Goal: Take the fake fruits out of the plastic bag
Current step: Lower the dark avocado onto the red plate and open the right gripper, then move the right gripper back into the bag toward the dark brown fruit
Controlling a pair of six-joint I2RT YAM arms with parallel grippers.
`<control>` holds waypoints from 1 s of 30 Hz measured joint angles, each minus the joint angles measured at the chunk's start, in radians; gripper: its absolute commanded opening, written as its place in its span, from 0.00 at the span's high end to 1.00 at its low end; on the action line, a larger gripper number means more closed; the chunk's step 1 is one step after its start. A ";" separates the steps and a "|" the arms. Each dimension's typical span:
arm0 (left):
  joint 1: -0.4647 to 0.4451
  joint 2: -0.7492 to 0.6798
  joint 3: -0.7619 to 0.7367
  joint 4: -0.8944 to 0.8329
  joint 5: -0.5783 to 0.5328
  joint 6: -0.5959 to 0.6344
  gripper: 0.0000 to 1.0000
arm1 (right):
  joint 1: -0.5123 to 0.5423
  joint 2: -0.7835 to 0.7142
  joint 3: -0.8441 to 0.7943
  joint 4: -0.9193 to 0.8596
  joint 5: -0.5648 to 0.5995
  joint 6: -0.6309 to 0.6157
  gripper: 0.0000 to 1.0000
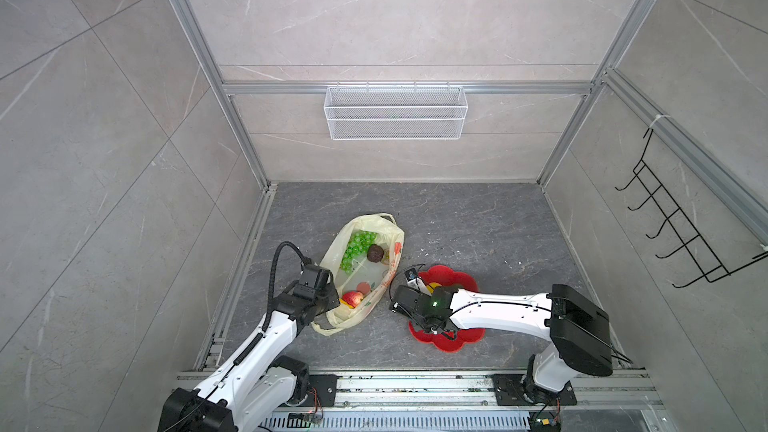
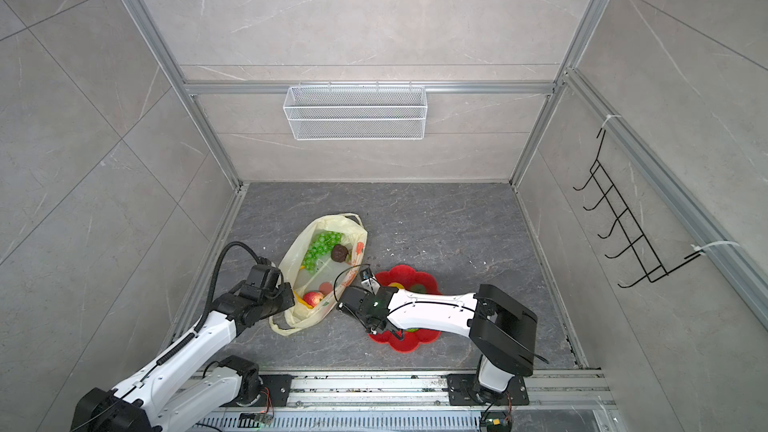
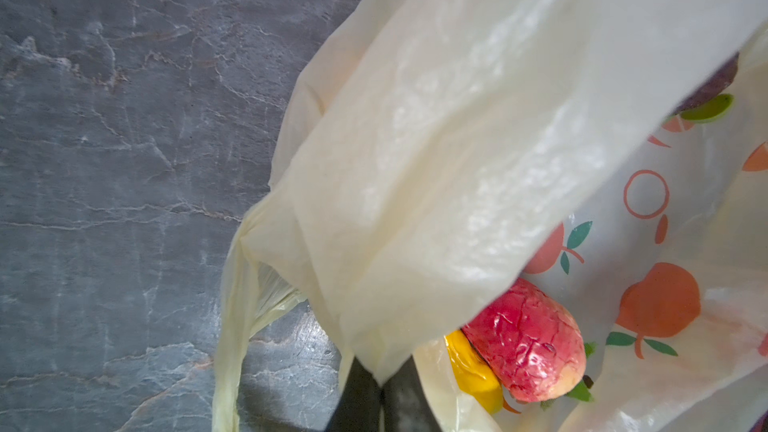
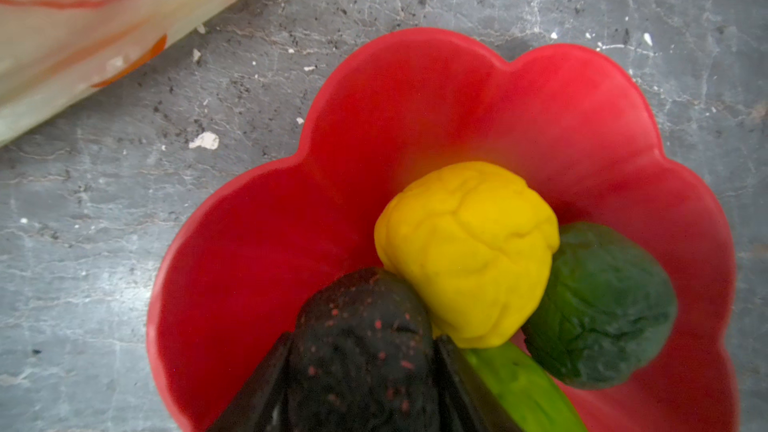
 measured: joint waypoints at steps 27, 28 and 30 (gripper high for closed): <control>0.000 -0.047 -0.001 -0.003 -0.027 -0.027 1.00 | 0.000 -0.050 0.129 -0.029 -0.005 0.002 0.40; 0.000 -0.058 -0.002 -0.004 -0.028 -0.037 1.00 | 0.000 -0.047 0.148 -0.021 -0.014 0.000 0.40; 0.000 -0.076 -0.006 -0.006 -0.028 -0.052 1.00 | 0.000 -0.031 0.189 0.004 -0.032 -0.001 0.40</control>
